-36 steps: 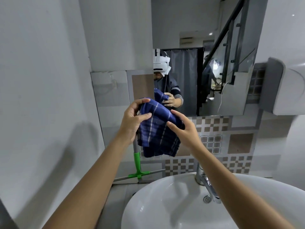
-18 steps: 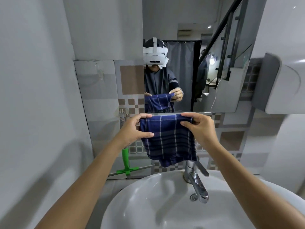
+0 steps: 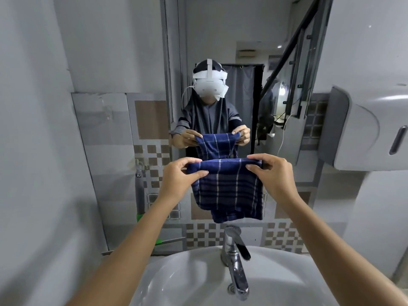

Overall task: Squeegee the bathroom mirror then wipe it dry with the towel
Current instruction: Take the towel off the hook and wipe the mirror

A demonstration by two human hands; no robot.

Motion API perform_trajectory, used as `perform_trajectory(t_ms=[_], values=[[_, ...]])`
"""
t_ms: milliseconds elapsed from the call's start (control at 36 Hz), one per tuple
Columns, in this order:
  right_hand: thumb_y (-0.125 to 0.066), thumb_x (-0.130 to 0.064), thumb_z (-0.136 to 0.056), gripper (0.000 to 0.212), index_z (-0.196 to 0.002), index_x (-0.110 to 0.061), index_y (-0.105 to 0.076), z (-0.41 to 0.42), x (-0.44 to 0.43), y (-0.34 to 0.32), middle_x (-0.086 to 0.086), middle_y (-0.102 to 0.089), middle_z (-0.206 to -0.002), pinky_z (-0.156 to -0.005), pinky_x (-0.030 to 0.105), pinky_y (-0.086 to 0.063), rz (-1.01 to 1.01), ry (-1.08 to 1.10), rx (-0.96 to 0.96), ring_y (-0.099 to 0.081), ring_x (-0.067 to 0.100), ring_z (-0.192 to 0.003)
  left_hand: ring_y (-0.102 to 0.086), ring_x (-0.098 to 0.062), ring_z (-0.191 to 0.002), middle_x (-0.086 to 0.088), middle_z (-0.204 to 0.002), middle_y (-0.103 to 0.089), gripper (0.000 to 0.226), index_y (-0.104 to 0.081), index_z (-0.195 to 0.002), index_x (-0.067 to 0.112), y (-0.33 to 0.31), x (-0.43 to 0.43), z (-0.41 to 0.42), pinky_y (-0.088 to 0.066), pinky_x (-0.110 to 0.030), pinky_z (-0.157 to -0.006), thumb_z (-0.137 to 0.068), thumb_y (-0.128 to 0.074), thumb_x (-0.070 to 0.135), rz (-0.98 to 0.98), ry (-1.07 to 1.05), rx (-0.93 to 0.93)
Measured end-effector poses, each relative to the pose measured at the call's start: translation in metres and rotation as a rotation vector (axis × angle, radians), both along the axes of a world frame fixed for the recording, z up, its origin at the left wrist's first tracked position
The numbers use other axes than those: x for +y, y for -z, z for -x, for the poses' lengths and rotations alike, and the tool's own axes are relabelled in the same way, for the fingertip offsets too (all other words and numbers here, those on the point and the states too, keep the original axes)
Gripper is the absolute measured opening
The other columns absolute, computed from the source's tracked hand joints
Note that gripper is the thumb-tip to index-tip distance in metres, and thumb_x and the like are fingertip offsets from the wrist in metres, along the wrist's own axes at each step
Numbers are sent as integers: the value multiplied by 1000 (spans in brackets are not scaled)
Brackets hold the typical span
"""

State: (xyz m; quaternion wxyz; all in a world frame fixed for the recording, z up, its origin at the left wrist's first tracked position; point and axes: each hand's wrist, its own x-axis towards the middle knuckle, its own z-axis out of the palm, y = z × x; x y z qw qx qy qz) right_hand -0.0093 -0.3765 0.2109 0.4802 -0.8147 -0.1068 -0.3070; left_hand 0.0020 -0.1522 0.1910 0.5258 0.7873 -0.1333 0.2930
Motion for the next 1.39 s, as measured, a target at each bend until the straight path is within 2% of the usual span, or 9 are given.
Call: perform_trajectory(t_ms=[167,361,556,667,750,861,1000,1222,1389], values=[[-72,-16,-79,23,-101,-20,-72,-16,4,-25,-1,-71,-90,-79,35,-56,-115,-30,-82,-65,13,-84,-65,-9,-93,6,-98,-70,33,-69,-97,21,-36,3,-10,-53,-32,-86,-67,-81,20,44,10,-56],[-71,-11,-79,20,-96,-20,-72,-43,19,-118,-5,-69,-86,-62,5,-47,-195,-58,-291,-60,-5,-67,-61,10,-79,14,-96,-66,33,-65,-101,26,-137,7,-31,-47,-5,-67,-72,-77,17,59,14,-248],[-69,-15,-81,20,-99,-22,-71,-77,35,-247,-12,-66,-86,-75,15,-50,-195,-29,-493,-62,5,-82,-59,-5,-96,8,-105,-65,36,-64,-110,20,-259,7,-61,-49,-18,-84,-76,-73,20,59,-109,-509],[-68,-11,-81,19,-99,-14,-72,-92,45,-317,-7,-68,-89,-85,21,-50,-178,-8,-621,-63,9,-87,-57,-5,-93,8,-104,-62,37,-60,-115,16,-322,7,-72,-43,-4,-81,-79,-70,15,0,-178,-682],[-65,-9,-82,18,-99,-14,-71,-99,53,-355,-7,-67,-89,-80,10,-45,-169,-2,-682,-61,7,-85,-57,-6,-96,6,-107,-62,37,-59,-118,13,-353,7,-80,-38,2,-81,-81,-67,11,-53,-191,-781],[-62,-7,-83,20,-100,-12,-70,-115,57,-385,-6,-66,-91,-67,-8,-34,-156,32,-734,-57,6,-83,-53,-10,-104,-5,-118,-60,46,-53,-127,11,-376,10,-96,-37,-4,-86,-83,-66,17,-205,-192,-814],[-61,-6,-84,18,-98,-13,-70,-129,56,-394,-8,-64,-88,-64,-6,-35,-94,53,-750,-57,6,-82,-37,-22,-130,-10,-142,-39,62,-34,-140,13,-386,16,-119,-33,-36,-108,-87,-60,32,-430,-203,-714],[-64,-10,-83,16,-96,-15,-71,-130,50,-373,-6,-67,-83,-61,-1,-40,-54,101,-773,-57,1,-71,-32,-21,-134,-5,-149,-25,60,-25,-143,16,-377,13,-133,-37,-33,-103,-92,-50,35,-581,-450,-765],[-68,-20,-82,34,-115,-13,-62,-122,49,-366,4,-56,-109,-76,19,-34,-45,236,-715,-48,11,-92,-31,-22,-133,-8,-147,-26,59,-24,-143,13,-379,9,-127,-39,-35,-101,-93,-49,31,-618,-501,-762]])
